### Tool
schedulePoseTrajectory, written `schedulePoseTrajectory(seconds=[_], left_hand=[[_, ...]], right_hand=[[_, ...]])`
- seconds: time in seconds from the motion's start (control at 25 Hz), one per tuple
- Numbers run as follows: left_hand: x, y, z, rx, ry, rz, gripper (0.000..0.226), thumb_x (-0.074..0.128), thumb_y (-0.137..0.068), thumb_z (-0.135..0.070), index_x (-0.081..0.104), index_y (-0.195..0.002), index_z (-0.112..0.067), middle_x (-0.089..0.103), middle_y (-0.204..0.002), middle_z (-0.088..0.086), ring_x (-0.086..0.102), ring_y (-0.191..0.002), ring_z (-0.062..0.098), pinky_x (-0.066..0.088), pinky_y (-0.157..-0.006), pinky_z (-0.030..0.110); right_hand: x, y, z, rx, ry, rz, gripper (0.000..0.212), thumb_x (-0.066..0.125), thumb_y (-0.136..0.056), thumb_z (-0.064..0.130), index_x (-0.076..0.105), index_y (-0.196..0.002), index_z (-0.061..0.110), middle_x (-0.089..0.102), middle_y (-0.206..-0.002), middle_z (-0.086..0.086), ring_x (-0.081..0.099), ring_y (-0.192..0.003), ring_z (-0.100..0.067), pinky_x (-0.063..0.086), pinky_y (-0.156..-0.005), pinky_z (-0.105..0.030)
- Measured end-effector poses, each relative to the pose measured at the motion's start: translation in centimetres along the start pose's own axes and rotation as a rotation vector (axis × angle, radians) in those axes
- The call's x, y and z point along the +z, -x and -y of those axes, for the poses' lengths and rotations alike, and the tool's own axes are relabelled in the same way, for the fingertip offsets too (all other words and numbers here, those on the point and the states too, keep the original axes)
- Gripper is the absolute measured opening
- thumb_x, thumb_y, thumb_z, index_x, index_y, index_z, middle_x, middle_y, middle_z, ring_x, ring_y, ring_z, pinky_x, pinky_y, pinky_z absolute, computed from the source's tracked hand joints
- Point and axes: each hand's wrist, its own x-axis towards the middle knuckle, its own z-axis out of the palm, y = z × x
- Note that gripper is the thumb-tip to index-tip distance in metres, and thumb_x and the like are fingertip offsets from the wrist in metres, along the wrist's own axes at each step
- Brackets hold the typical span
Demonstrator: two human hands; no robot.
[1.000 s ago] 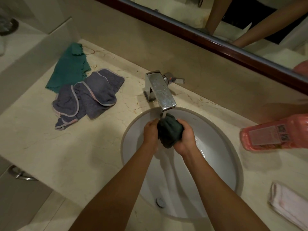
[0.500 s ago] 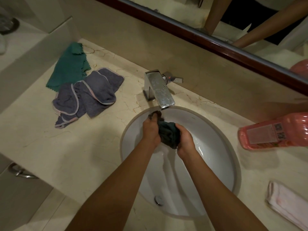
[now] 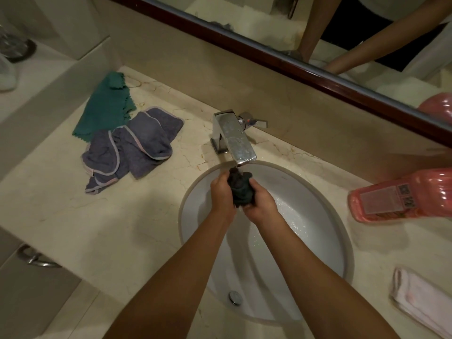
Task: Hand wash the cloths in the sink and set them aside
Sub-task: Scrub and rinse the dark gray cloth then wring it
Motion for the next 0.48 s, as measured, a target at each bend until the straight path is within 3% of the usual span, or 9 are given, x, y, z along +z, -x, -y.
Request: schedulePoseTrajectory(seconds=[0.12, 0.24, 0.32, 0.4, 0.48], left_hand=[[-0.8, -0.3, 0.2, 0.033, -0.014, 0.015, 0.025, 0.049, -0.096, -0.015, 0.073, -0.099, -0.018, 0.075, -0.099, 0.008, 0.070, -0.093, 0.023, 0.056, -0.075, 0.031], [-1.5, -0.4, 0.1, -0.040, -0.049, 0.006, 0.033, 0.045, -0.088, -0.006, 0.073, -0.095, -0.020, 0.075, -0.093, 0.007, 0.069, -0.090, 0.026, 0.056, -0.064, 0.030], [-1.6, -0.3, 0.0, -0.131, -0.018, -0.008, 0.030, 0.046, -0.089, -0.012, 0.074, -0.097, -0.019, 0.076, -0.092, 0.007, 0.071, -0.090, 0.028, 0.058, -0.067, 0.033], [-1.6, -0.2, -0.3, -0.175, -0.044, 0.010, 0.032, 0.046, -0.092, -0.029, 0.075, -0.096, -0.017, 0.077, -0.094, 0.009, 0.072, -0.091, 0.028, 0.059, -0.072, 0.035], [-1.7, -0.3, -0.5, -0.215, -0.164, 0.044, 0.043, 0.046, -0.096, -0.047, 0.074, -0.097, -0.015, 0.077, -0.099, 0.013, 0.072, -0.095, 0.030, 0.060, -0.080, 0.042]], right_hand=[[-0.2, -0.5, 0.5, -0.069, -0.137, 0.035, 0.033, 0.040, -0.107, 0.016, 0.054, -0.135, 0.002, 0.059, -0.134, -0.025, 0.057, -0.126, -0.037, 0.045, -0.108, -0.046], [0.1, -0.5, 0.7, -0.029, -0.154, 0.050, 0.032, 0.040, -0.107, 0.021, 0.063, -0.115, 0.001, 0.067, -0.108, -0.021, 0.065, -0.098, -0.030, 0.053, -0.087, -0.040], [0.4, -0.7, 0.4, -0.011, -0.140, 0.023, 0.036, 0.040, -0.106, 0.028, 0.066, -0.105, 0.003, 0.067, -0.101, -0.020, 0.065, -0.092, -0.029, 0.054, -0.086, -0.042], [0.6, -0.5, 0.2, 0.016, -0.144, 0.024, 0.045, 0.047, -0.102, 0.043, 0.067, -0.113, 0.004, 0.068, -0.110, -0.021, 0.066, -0.104, -0.033, 0.052, -0.098, -0.048], [0.7, -0.5, 0.1, -0.015, -0.078, 0.055, 0.049, 0.062, -0.094, 0.045, 0.063, -0.124, 0.006, 0.069, -0.112, -0.021, 0.068, -0.102, -0.037, 0.054, -0.097, -0.052]])
